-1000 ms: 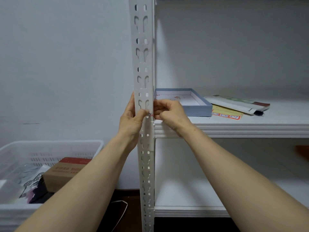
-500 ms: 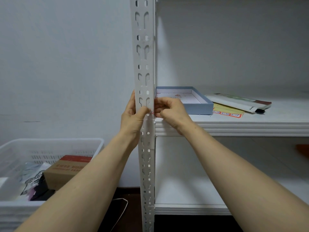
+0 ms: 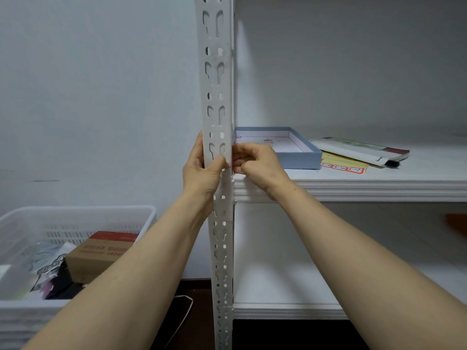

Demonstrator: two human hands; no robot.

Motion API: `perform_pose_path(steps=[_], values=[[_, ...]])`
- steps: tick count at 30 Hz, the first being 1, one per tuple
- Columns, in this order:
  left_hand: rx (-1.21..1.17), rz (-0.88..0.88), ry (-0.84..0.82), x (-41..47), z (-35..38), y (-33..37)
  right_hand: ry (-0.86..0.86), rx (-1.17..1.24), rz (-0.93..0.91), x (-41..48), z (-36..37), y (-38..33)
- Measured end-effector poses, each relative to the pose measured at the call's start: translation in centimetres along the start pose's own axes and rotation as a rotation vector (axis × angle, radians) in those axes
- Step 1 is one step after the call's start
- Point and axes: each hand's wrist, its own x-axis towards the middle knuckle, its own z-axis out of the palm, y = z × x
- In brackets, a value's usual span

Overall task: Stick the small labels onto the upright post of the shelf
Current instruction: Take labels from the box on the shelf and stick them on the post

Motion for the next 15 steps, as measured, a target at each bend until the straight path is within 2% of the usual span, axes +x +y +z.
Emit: perform_pose_path(steps=[5, 15], values=[[-0.060, -0.005, -0.074, 0.01, -0.43, -0.13, -0.012, 0.008, -0.003, -0.03, -0.07, -0.07], [-0.012, 0.012, 0.010, -0.26, 0.12, -0.18, -0.015, 0.018, -0.017, 0.33, -0.03, 0.48]])
